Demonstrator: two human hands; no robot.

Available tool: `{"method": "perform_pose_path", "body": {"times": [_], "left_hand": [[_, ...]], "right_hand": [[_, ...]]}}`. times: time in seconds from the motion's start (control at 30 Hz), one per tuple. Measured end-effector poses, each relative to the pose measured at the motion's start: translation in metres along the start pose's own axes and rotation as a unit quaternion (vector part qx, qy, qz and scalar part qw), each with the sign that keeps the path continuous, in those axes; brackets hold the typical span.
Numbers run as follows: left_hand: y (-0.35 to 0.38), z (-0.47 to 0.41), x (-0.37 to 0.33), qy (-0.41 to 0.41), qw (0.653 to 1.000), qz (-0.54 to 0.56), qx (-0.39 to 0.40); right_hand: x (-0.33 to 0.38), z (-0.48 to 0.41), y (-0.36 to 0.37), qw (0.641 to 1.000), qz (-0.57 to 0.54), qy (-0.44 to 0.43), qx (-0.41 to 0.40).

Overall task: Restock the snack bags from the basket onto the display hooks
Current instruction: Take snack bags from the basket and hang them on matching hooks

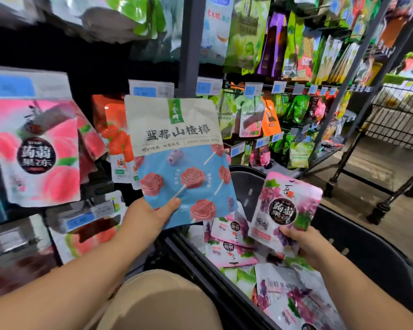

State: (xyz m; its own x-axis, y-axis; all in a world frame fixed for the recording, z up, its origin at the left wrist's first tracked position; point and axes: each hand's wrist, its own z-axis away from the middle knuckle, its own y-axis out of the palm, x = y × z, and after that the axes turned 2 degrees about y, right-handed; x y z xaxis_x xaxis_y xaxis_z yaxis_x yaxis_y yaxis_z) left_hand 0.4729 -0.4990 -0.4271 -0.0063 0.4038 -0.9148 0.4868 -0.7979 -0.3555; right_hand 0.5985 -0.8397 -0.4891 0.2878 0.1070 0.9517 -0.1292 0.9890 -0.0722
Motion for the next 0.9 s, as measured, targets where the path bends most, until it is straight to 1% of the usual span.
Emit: {"method": "perform_pose_path", "body": {"times": [0.07, 0.13, 0.2, 0.27, 0.3, 0.33, 0.47, 0.53, 0.57, 0.6, 0.63, 0.77, 0.9], "left_hand": [[-0.017, 0.002, 0.006, -0.005, 1.000, -0.004, -0.004], [-0.036, 0.006, 0.013, -0.031, 0.999, 0.008, -0.021], [-0.054, 0.013, 0.020, -0.055, 0.998, 0.011, -0.037], [-0.076, 0.022, 0.027, -0.052, 0.998, -0.010, -0.045], [-0.087, 0.027, 0.031, -0.051, 0.997, -0.019, -0.046], [-0.097, 0.032, 0.033, -0.052, 0.997, -0.021, -0.048], [-0.134, 0.054, 0.049, -0.091, 0.994, 0.015, -0.057], [-0.148, 0.063, 0.057, -0.086, 0.993, -0.007, -0.074], [-0.154, 0.068, 0.061, -0.083, 0.993, -0.011, -0.087], [-0.160, 0.073, 0.063, -0.080, 0.992, -0.015, -0.094], [-0.165, 0.077, 0.066, -0.078, 0.992, -0.020, -0.097], [-0.185, 0.096, 0.067, -0.060, 0.992, -0.009, -0.109], [-0.207, 0.109, 0.070, -0.080, 0.988, 0.001, -0.135]], "right_hand": [[0.012, 0.004, 0.010, 0.998, -0.061, -0.025, -0.013], [0.024, 0.010, 0.019, 0.990, -0.133, -0.047, 0.004], [0.037, 0.020, 0.030, 0.974, -0.215, -0.057, 0.047], [0.049, 0.031, 0.042, 0.956, -0.267, -0.058, 0.105], [0.054, 0.038, 0.049, 0.953, -0.272, -0.051, 0.123], [0.056, 0.040, 0.054, 0.951, -0.278, -0.050, 0.122], [0.070, 0.054, 0.085, 0.947, -0.288, -0.036, 0.139], [0.080, 0.060, 0.106, 0.951, -0.280, -0.027, 0.129], [0.087, 0.065, 0.118, 0.950, -0.281, -0.019, 0.137], [0.091, 0.065, 0.129, 0.944, -0.292, -0.016, 0.153], [0.096, 0.067, 0.140, 0.935, -0.303, -0.016, 0.186], [0.096, 0.060, 0.176, 0.912, -0.336, 0.028, 0.232], [0.095, 0.063, 0.216, 0.895, -0.341, 0.056, 0.282]]}}
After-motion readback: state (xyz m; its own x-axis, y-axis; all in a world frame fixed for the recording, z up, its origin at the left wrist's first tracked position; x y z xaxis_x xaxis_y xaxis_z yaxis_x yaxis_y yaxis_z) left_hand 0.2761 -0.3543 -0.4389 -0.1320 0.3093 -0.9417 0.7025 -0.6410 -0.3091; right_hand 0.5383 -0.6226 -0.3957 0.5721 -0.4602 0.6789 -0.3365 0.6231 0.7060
